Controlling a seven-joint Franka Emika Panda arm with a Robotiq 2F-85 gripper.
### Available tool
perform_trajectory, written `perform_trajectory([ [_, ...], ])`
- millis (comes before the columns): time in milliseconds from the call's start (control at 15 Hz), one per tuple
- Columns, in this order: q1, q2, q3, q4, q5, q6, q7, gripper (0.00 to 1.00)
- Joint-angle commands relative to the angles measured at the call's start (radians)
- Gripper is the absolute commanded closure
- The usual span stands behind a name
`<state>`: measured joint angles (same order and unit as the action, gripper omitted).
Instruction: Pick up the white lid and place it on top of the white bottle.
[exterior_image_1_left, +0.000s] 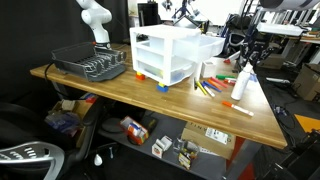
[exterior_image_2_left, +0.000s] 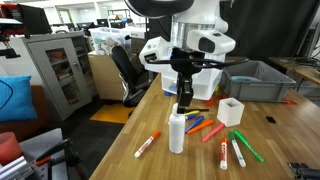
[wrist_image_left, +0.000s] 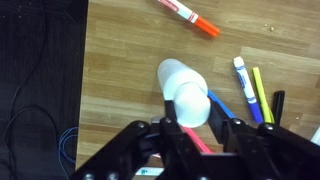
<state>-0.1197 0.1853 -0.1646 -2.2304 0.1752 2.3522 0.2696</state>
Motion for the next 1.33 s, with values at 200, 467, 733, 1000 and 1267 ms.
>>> perform_trajectory([
  [200,-0.013,0.046,0.009,0.008,0.024,0.007,-0.023,0.87],
  [467,-0.009,0.047,0.016,0.006,0.026,0.029,-0.032,0.87],
  [733,-0.007,0.044,0.017,0.005,0.018,0.028,-0.027,0.87],
  [1000,-0.006,0.039,0.019,0.003,0.023,0.030,-0.032,0.87],
  [1267,-0.005,0.033,0.026,0.000,0.026,0.030,-0.043,0.87],
])
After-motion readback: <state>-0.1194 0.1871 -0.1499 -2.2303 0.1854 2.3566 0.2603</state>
